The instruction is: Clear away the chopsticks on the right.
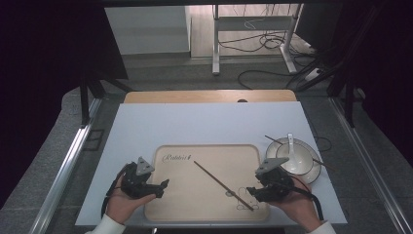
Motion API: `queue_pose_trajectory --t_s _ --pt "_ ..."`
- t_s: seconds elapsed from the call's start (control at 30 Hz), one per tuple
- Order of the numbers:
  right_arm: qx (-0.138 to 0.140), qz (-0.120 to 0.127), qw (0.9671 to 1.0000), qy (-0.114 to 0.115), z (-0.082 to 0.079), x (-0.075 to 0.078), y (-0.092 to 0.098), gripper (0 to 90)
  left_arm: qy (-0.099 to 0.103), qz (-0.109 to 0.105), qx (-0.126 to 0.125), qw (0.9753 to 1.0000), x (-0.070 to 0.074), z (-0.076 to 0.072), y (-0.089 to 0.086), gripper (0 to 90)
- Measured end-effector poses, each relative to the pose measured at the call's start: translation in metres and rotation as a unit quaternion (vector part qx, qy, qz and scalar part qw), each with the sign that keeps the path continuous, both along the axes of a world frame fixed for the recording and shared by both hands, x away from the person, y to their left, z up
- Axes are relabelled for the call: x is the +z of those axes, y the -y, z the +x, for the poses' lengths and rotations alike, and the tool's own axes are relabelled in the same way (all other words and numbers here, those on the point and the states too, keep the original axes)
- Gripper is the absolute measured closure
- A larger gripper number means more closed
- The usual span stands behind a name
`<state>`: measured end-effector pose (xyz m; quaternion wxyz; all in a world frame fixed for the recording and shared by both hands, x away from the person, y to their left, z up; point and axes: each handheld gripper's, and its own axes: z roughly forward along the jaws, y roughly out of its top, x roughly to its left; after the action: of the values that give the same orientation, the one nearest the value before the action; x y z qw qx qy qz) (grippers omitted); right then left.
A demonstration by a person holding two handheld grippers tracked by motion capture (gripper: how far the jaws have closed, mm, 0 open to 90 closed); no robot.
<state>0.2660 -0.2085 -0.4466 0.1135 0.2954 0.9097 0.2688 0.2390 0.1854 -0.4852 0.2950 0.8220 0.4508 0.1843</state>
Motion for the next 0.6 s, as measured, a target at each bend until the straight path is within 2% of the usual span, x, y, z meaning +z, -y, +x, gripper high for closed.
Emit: queue_pose_trajectory --t_s 0.13,0.37,0.5,0.6 --pt "-0.014 0.024 0.9993 0.026 0.004 0.017 0.021 40.3 0.001 0.000 0.000 1.0000 0.000 0.000 -0.001 14.0" --pt "-0.051 0.072 0.9944 0.058 0.017 0.054 0.076 35.9 0.001 0.000 0.000 1.0000 0.000 0.000 -0.001 14.0" --pt "-0.088 0.082 0.9906 0.065 0.027 0.064 0.113 35.7 0.001 0.001 0.001 1.0000 0.000 0.000 -0.001 13.9" --pt "-0.116 0.077 0.9879 0.068 0.032 0.065 0.138 35.7 0.001 0.002 0.001 1.0000 0.000 0.000 -0.001 13.9"
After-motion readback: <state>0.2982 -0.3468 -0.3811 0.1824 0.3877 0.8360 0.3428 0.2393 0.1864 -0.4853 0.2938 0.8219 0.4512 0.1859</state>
